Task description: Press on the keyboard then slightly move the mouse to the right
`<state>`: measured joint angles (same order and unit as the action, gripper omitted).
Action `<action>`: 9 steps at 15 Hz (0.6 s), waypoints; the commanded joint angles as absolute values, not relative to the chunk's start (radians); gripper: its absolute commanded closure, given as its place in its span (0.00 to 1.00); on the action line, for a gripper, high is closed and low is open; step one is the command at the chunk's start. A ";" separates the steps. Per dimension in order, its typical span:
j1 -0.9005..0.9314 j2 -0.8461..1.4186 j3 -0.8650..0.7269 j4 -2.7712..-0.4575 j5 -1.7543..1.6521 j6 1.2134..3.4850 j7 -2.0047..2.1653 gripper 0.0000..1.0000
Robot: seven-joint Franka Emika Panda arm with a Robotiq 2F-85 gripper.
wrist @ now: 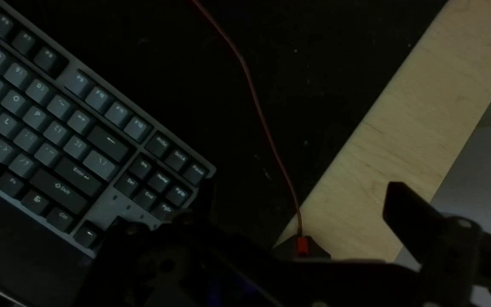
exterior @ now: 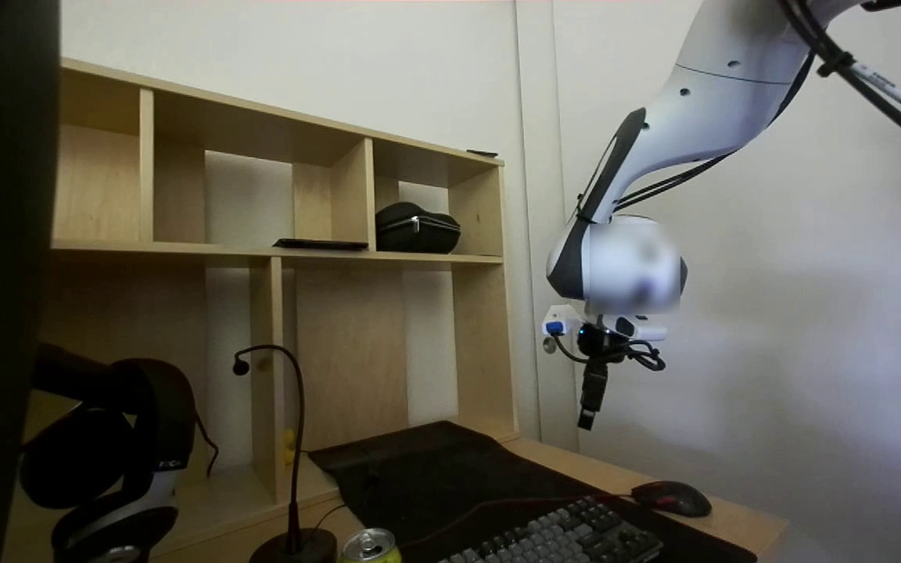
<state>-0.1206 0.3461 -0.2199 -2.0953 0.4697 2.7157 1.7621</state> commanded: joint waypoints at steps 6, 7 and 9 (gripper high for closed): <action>-0.070 0.454 -0.328 -2.078 0.308 2.655 2.283 0.00; -0.101 0.435 -0.297 -2.092 0.303 2.701 2.209 0.00; -0.101 0.447 -0.297 -2.092 0.300 2.701 2.223 0.00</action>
<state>-0.0831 0.4493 -0.3134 -2.0934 0.3162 2.7011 2.2130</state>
